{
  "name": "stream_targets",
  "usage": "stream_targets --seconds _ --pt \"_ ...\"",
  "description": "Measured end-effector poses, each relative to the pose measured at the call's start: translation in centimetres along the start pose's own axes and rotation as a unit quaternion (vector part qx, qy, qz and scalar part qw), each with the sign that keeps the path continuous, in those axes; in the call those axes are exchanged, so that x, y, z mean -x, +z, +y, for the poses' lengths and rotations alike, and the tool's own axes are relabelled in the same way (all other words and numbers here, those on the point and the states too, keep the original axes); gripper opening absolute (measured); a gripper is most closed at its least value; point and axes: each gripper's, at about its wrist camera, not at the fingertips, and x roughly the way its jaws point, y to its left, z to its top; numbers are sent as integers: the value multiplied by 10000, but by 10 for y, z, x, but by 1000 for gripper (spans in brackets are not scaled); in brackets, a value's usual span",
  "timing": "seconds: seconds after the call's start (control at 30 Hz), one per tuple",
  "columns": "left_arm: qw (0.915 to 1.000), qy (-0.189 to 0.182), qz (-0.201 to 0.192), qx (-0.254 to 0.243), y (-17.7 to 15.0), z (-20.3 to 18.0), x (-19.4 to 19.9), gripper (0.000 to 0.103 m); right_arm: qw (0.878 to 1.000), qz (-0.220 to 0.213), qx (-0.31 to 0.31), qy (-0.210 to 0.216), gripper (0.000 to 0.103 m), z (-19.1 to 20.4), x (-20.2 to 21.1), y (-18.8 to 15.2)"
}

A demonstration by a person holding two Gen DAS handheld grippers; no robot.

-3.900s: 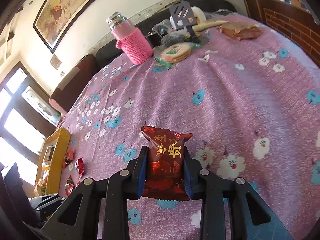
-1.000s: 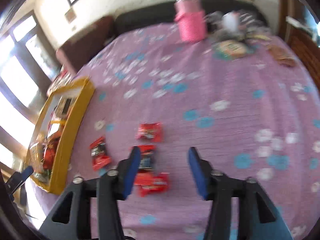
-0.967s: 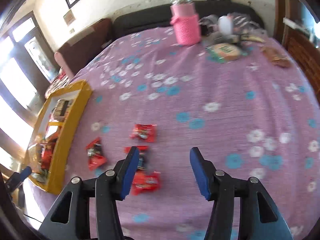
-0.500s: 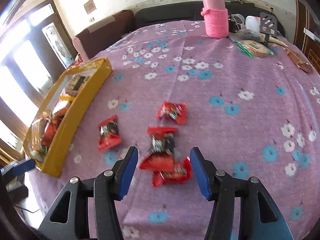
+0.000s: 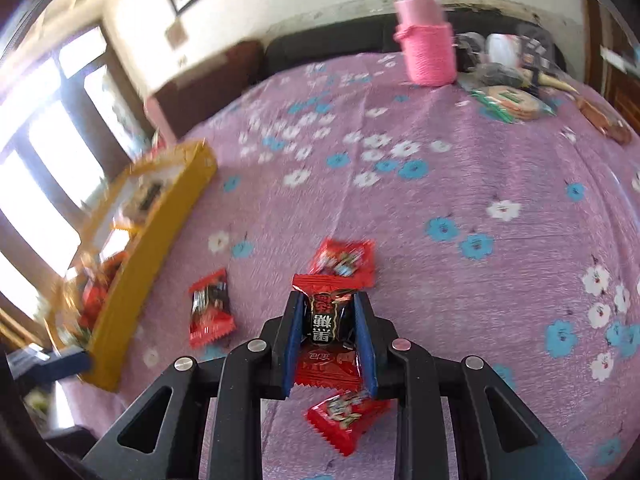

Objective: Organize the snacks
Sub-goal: 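Grasp red chocolate candies with right gripper while left reaches another red candy, then grasp red chocolate candy with left gripper while right holds its candies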

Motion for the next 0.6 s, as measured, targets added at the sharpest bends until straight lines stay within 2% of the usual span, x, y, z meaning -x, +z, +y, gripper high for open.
stream_targets --seconds 0.03,0.13,0.23,0.33,0.43,0.5,0.53,0.6 --pt "10000 20 92 2 6 -2 -12 51 9999 -66 -73 61 26 -5 4 2" --pt "9995 184 235 113 19 0 -39 51 9996 -145 -234 71 26 -16 9 5" --pt "9981 558 95 225 29 7 -48 51 9994 -158 -305 107 26 -20 11 7" --pt "9970 730 6 252 35 12 -54 51 9993 -188 -299 109 26 -19 13 9" --pt "9956 924 162 -23 34 9 -69 51 9992 -146 -331 150 26 -21 11 9" --pt "9935 1077 79 -361 33 1 -71 44 9991 -139 -366 164 26 -23 12 9" --pt "9919 1141 24 -565 31 -5 -71 35 9990 -149 -388 173 27 -23 12 8" --pt "9899 1221 12 -719 31 -9 -71 34 9988 -176 -427 184 27 -25 13 9"
